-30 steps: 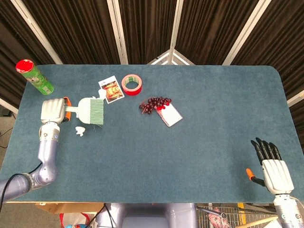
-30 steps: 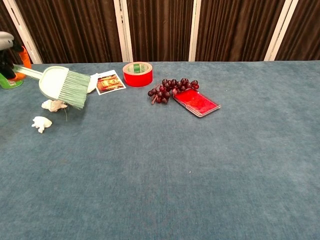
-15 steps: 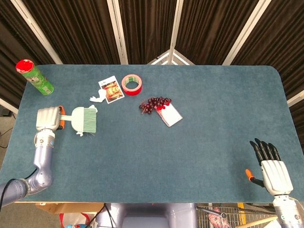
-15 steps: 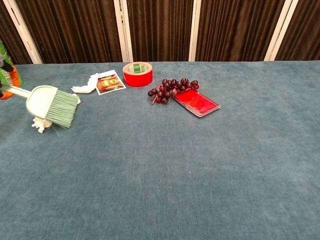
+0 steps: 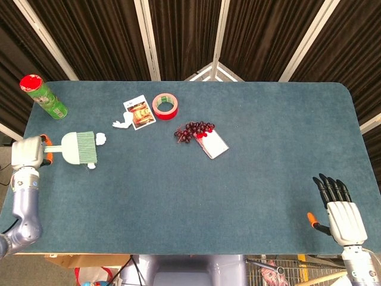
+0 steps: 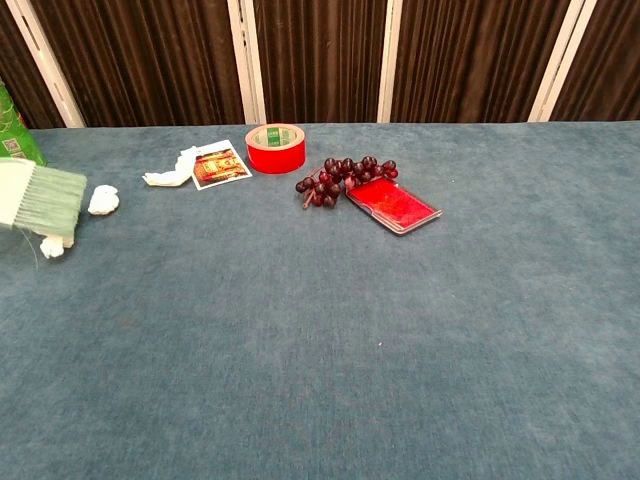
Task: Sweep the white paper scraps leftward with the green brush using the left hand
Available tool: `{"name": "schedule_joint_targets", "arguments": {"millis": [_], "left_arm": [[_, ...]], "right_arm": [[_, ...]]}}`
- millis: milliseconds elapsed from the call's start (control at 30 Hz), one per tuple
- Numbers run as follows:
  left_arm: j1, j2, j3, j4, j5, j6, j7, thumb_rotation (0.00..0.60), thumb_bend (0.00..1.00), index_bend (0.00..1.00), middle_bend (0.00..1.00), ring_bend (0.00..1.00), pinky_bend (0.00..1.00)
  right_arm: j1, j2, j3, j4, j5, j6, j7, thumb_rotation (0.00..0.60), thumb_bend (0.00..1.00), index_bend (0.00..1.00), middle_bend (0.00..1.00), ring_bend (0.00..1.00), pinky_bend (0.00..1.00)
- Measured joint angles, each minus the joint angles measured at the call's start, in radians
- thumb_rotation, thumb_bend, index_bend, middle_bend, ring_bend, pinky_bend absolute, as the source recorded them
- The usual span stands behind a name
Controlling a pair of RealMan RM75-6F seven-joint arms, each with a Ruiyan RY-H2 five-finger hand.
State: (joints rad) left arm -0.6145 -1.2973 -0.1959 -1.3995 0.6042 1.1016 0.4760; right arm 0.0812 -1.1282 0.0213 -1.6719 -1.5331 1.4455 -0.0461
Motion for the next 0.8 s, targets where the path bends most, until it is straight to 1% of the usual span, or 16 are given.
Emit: {"name": "schedule_joint_targets", "arguments": {"millis": [133,267,400,467,533,567,633,700,733,800], "left_arm": [[0.031,0.052,-0.019,-0.085,0.074,0.034,-0.078,0.6,0.73,0.77,1.0,1.0,1.0],[0.058,0.09,-0.024,-0.19,0.165,0.071,-0.13,0.6,0.72,0.76,1.0,1.0,1.0],[0.083,0.104,-0.004,-0.304,0.262,0.1,-0.154,0.6,0.71,0.75,1.0,1.0,1.0],[0.094,0.096,0.024,-0.362,0.314,0.113,-0.151,0.6,0.69,0.73,1.0,1.0,1.0],[0.101,0.07,0.06,-0.405,0.355,0.121,-0.134,0.6,0.63,0.69,1.0,1.0,1.0],[0.104,0.048,0.078,-0.417,0.366,0.123,-0.119,0.6,0.59,0.66,1.0,1.0,1.0],[0.105,0.008,0.094,-0.426,0.374,0.125,-0.094,0.6,0.51,0.62,1.0,1.0,1.0],[0.105,-0.036,0.108,-0.429,0.377,0.128,-0.066,0.6,0.37,0.58,1.0,1.0,1.0],[0.105,-0.074,0.118,-0.429,0.378,0.131,-0.04,0.6,0.32,0.56,1.0,1.0,1.0],[0.106,-0.111,0.128,-0.427,0.379,0.137,-0.011,0.6,0.15,0.48,1.0,1.0,1.0]], "right_arm": [[-0.001,-0.001,0.0,0.002,-0.006,0.004,-0.001,0.6,0.32,0.0,0.0,0.0,0.0],[0.0,-0.002,0.0,0.005,-0.006,0.004,-0.002,0.6,0.32,0.0,0.0,0.0,0.0],[0.0,-0.002,0.001,0.006,-0.002,0.002,-0.001,0.6,0.32,0.0,0.0,0.0,0.0],[0.0,-0.002,0.002,0.007,-0.001,0.001,-0.002,0.6,0.32,0.0,0.0,0.0,0.0],[0.0,-0.002,0.002,0.006,0.001,0.001,-0.002,0.6,0.32,0.0,0.0,0.0,0.0],[-0.001,-0.002,0.002,0.006,0.001,0.002,-0.002,0.6,0.32,0.0,0.0,0.0,0.0],[-0.002,-0.002,0.003,0.005,0.002,0.004,-0.002,0.6,0.32,0.0,0.0,0.0,0.0],[-0.003,-0.001,0.003,0.005,0.002,0.006,-0.001,0.6,0.32,0.0,0.0,0.0,0.0],[-0.003,-0.001,0.004,0.005,0.003,0.007,0.0,0.6,0.32,0.0,0.0,0.0,0.0],[-0.004,0.001,0.004,0.006,0.004,0.008,0.003,0.6,0.32,0.0,0.0,0.0,0.0]]}}
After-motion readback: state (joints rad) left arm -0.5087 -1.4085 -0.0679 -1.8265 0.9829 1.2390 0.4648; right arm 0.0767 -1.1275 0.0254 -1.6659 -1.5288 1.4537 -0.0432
